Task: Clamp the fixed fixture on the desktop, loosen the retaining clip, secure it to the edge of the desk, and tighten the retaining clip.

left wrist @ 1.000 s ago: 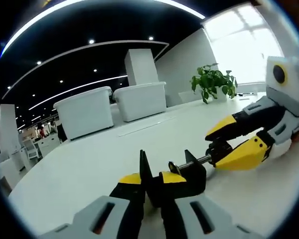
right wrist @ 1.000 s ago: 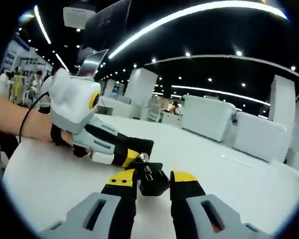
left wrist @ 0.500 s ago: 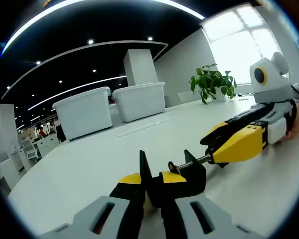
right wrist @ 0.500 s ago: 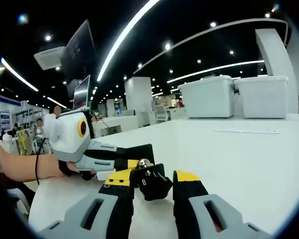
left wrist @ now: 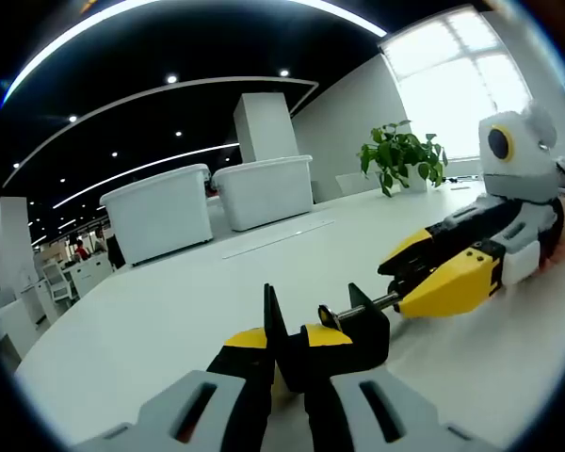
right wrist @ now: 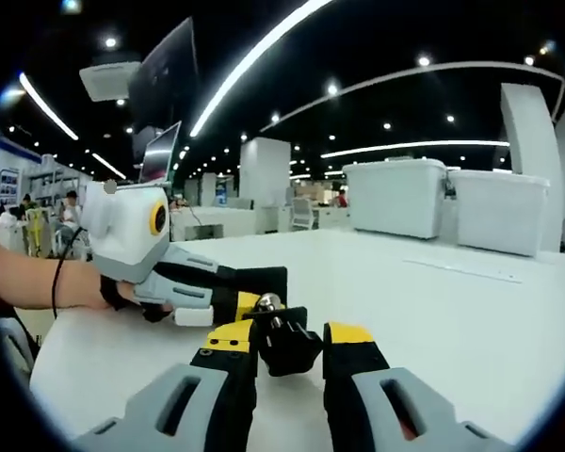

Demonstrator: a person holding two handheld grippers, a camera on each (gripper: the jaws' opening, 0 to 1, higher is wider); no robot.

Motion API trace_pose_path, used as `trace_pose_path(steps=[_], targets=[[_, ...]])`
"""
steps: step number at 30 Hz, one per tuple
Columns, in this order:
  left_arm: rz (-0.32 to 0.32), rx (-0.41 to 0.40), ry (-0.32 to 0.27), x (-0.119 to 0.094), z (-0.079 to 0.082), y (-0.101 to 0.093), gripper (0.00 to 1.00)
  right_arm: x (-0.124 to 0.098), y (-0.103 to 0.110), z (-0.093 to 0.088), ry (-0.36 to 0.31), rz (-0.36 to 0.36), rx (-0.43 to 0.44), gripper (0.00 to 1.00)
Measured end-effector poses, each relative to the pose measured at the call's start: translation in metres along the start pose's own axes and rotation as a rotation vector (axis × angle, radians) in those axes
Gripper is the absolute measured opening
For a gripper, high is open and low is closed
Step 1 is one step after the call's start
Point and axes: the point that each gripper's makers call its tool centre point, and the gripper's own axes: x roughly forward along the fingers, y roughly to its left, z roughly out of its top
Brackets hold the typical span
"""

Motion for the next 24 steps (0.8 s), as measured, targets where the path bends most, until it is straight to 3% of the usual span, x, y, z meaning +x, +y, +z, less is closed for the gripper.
trace_pose_path(steps=[4,6,12,15,19,22,24], targets=[[0.002,0.000,0.001,0.000,0.000,0.000,0.11,0.000,0.005,0.002,0.000,-0.023,-0.218,0.25],[0.003,0.000,0.001,0.000,0.000,0.001,0.11,0.000,0.007,0.002,0.005,-0.033,-0.277,0.25],[0.003,0.004,0.000,0.002,0.000,0.002,0.11,0.001,0.005,0.002,0.005,-0.037,-0.249,0.26],[0.002,0.007,-0.002,0.003,0.000,0.002,0.11,-0.001,0.004,0.003,-0.002,-0.026,-0.166,0.28],[0.003,0.009,-0.003,0.003,0.000,0.001,0.11,-0.005,-0.011,0.011,-0.058,-0.012,0.060,0.32],[0.004,0.011,-0.004,0.002,0.000,0.001,0.11,-0.006,-0.012,0.004,-0.028,0.049,0.262,0.30],[0.004,0.011,-0.004,0.002,0.000,0.000,0.11,-0.006,-0.012,0.003,-0.027,0.080,0.334,0.28]])
